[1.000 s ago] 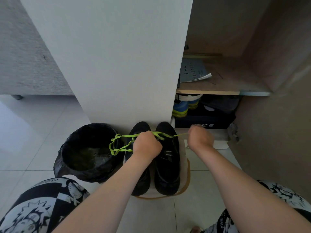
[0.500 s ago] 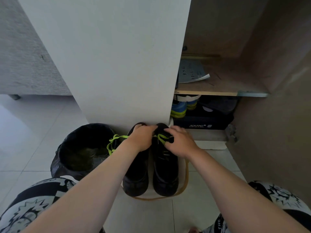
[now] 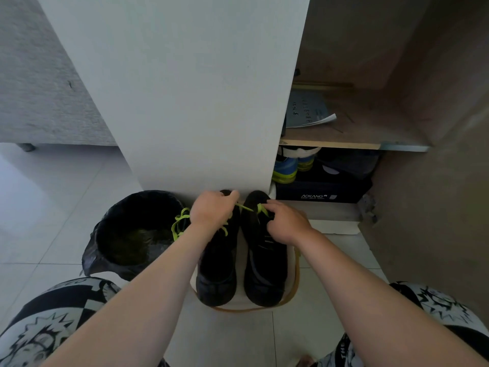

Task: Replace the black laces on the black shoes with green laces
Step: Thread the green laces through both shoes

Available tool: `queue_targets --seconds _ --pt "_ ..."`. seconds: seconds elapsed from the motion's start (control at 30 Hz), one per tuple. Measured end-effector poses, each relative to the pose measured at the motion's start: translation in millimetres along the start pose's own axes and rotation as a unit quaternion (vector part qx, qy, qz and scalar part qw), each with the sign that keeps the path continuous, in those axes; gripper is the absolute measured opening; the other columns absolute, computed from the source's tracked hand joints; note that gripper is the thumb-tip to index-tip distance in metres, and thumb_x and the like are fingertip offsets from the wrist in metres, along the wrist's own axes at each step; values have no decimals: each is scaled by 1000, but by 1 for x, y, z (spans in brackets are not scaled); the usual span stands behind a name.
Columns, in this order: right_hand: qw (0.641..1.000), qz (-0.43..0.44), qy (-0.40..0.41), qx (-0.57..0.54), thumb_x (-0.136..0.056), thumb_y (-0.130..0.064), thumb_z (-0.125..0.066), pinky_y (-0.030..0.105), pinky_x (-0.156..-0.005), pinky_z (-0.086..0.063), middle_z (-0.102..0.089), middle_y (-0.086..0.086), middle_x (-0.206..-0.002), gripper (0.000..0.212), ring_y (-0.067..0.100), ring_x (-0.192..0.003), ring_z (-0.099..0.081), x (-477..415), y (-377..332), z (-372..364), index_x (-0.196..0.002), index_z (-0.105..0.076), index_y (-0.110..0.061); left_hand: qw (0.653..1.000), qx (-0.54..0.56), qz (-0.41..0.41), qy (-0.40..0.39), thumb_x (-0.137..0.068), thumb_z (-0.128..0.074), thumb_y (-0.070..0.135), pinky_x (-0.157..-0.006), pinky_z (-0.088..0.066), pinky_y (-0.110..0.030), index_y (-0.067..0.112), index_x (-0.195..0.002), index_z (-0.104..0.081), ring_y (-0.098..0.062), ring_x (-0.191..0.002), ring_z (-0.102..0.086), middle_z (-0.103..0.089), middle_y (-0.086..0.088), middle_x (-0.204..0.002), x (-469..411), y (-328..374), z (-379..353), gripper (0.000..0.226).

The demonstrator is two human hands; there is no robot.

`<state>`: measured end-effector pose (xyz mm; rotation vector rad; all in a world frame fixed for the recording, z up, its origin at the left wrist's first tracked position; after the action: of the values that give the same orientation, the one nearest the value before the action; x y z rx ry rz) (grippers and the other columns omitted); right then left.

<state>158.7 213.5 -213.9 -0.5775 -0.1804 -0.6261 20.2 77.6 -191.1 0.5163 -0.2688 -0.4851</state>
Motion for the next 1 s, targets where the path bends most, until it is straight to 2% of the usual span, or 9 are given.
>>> queue_targets --seconds 0.23,0.3,0.4,0.47,0.6,0.7,0.77,0.83,1.0 --pt "992 -6 17 -125 -101 -25 -45 27 -112 -30 -42 1 -143 37 20 -135 -42 -5 8 -7 -135 -59 -21 953 285 88 50 -86 -65 29 -62 -45 -35 14 -57 -45 -24 -61 -50 -47 -3 -56 -1 -14 8 37" --pt "991 -11 40 -130 -104 -29 -43 26 -97 -35 -51 4 -123 27 21 -121 -49 -7 12 -3 -114 -67 -23 903 419 96 3 -83 -69 24 -73 -56 -38 16 -61 -50 -23 -72 -66 -63 -5 -66 0 -6 0 30" --pt "996 -8 49 -80 -103 -21 -47 29 -92 -42 -62 9 -123 26 26 -117 -56 -7 15 0 -121 -64 -12 832 543 108 -38 -95 -59 14 -79 -58 -37 12 -72 -48 -25 -72 -69 -64 -10 -71 2 5 -11 25" --pt "995 -16 66 -71 -102 -17 -50 30 -83 -44 -66 8 -113 18 27 -108 -60 -4 14 2 -109 -66 -12 850 513 115 -26 -97 -57 20 -76 -52 -34 14 -69 -45 -19 -60 -56 -48 -4 -64 4 9 -14 31" --pt "992 -63 93 -66 -99 -14 -54 26 -73 -39 -65 2 -96 14 23 -95 -60 -6 25 13 -89 -63 -19 926 358 113 51 -97 -52 24 -65 -41 -34 16 -61 -41 -23 -70 -54 -44 -5 -62 -3 -8 -4 38" --pt "991 -85 86 -53 -97 -15 -56 25 -70 -39 -61 -3 -88 15 19 -88 -59 -9 31 14 -88 -65 -22 946 287 124 82 -99 -48 24 -69 -44 -33 21 -62 -42 -22 -72 -51 -45 1 -63 -5 -17 3 38" --pt "992 -77 98 -13 -97 -14 -54 27 -70 -40 -62 -2 -91 14 20 -90 -59 -10 28 11 -92 -65 -21 969 216 69 95 -101 -45 21 -57 -35 -33 16 -60 -37 -18 -58 -41 -40 0 -60 -1 -9 5 42" --pt "993 -76 91 -15 -99 -16 -54 28 -69 -42 -66 2 -92 15 22 -88 -61 -11 28 11 -93 -68 -15 979 182 35 89 -101 -46 21 -55 -28 -35 13 -59 -34 -19 -55 -37 -38 -2 -58 0 -5 4 44" --pt "995 -94 24 37 -94 -16 -52 33 -75 -53 -69 8 -98 18 29 -92 -65 -7 44 23 -98 -70 -12 989 141 44 -10 -96 -54 41 -70 -44 -35 14 -66 -45 -26 -66 -54 -52 -4 -63 -10 -5 22 41"
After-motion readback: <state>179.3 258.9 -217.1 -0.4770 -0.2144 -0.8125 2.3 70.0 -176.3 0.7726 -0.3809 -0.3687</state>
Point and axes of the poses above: each hand's wrist, its own x-axis away from the middle knuckle, its own z-axis out of the back of the hand, y = z × x, the point moved 3 cm from there along -x, towards the middle knuckle
